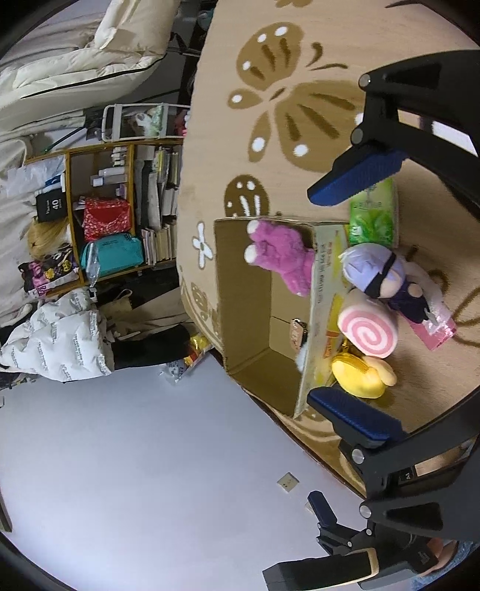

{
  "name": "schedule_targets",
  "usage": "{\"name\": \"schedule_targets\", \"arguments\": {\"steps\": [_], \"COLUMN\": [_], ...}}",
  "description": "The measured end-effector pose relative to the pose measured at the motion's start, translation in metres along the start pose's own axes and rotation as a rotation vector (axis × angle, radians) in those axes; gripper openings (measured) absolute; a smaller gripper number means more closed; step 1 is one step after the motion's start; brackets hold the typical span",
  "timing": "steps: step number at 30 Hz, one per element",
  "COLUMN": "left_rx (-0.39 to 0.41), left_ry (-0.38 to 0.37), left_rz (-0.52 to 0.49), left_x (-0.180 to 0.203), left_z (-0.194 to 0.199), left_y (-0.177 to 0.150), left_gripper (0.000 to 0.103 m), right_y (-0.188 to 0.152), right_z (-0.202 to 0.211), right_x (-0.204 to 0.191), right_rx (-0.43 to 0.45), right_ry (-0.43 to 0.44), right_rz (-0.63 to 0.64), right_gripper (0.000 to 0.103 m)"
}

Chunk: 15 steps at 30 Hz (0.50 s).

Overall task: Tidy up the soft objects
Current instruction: 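Move both grippers back toward the remaining toys beside the box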

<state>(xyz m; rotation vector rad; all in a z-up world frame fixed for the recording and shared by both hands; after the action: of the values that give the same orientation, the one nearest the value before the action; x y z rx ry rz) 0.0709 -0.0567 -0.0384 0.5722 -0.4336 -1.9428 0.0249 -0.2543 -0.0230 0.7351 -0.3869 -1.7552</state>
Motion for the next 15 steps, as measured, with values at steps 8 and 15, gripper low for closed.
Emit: {"name": "schedule_targets", "arguments": {"steps": [8, 15], "left_rx": [-0.045, -0.087], "left_ry": [-0.016, -0.036], "left_rz": [-0.020, -0.032], "left_x": [0.012, 0.023], "left_z": [-0.017, -0.036], "left_y": [-0.009, -0.011], "left_gripper": [0.101, 0.101], "right_y": [-0.011, -0.016], "right_z": [-0.024, -0.044], "right_x": [0.009, 0.017], "right_rx": [-0.063, -0.108], "right_ry": [0.001, -0.015], "right_rz": [-0.022, -0.041], "right_gripper": [0.103, 0.103]}}
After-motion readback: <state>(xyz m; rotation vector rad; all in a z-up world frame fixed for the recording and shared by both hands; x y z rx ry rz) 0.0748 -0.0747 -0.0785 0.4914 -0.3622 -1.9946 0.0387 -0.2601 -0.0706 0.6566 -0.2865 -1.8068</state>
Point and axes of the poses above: each gripper's, at about its wrist camera, not at the fingertips, and z roughly against the way its jaws point, x to its right, y to its top, the point moved 5 cm from there along -z, roughly the way its jaws point, and after that the axes turned 12 degrees about -x, right-handed, at the moved point
